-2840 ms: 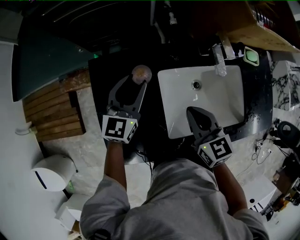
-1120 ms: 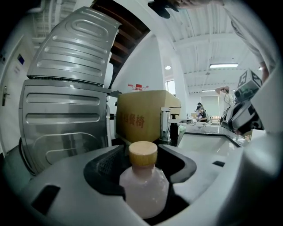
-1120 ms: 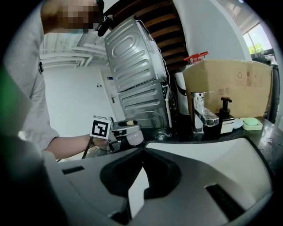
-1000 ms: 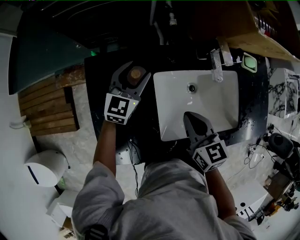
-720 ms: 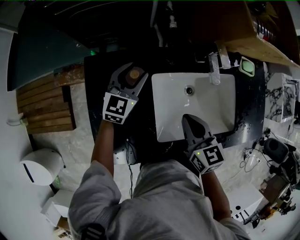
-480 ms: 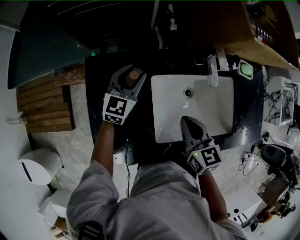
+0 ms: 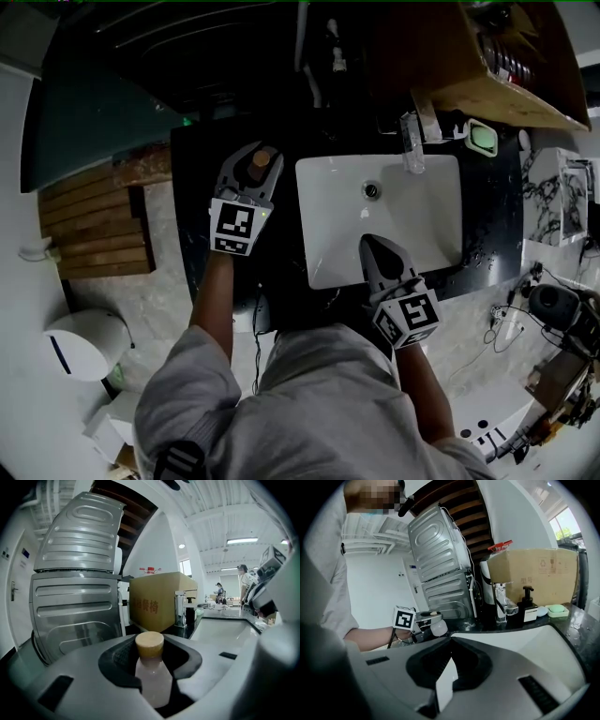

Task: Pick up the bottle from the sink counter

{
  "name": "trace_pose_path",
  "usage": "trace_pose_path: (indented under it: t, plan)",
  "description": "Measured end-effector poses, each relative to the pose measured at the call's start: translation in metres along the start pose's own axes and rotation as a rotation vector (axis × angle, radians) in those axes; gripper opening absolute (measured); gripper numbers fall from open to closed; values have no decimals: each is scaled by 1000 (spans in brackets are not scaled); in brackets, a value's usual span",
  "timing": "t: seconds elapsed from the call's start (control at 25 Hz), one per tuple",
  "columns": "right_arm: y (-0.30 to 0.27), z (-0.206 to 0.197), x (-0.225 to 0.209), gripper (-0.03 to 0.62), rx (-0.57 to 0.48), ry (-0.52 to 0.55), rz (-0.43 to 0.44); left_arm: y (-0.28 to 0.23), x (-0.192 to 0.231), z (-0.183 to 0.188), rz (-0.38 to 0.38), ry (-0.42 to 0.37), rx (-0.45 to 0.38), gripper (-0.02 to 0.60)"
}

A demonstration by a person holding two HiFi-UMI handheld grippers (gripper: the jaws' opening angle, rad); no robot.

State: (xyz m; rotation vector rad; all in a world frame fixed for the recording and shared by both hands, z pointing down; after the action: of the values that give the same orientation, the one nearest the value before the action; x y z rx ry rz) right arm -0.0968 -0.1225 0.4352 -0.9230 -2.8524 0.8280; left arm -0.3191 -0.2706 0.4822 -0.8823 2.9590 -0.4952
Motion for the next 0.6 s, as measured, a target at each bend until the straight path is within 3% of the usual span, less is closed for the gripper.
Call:
trace_pose_path:
  t: [0.6]
  plan:
    - [10,0,-12,9,-45,-32,-70,14,-6,-4,-17,39,80,130]
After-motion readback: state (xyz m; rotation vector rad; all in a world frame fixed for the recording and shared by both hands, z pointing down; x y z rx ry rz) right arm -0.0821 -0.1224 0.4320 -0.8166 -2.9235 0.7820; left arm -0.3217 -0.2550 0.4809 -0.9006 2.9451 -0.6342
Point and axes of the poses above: the fingertips, and each gripper's own axes: y backward along the fingers, x to its left, z out of its top, the point moved 6 cm from there along y, backward along the fingers, and after that the axes turned 9 degrees about y, right-handed, at the moved point
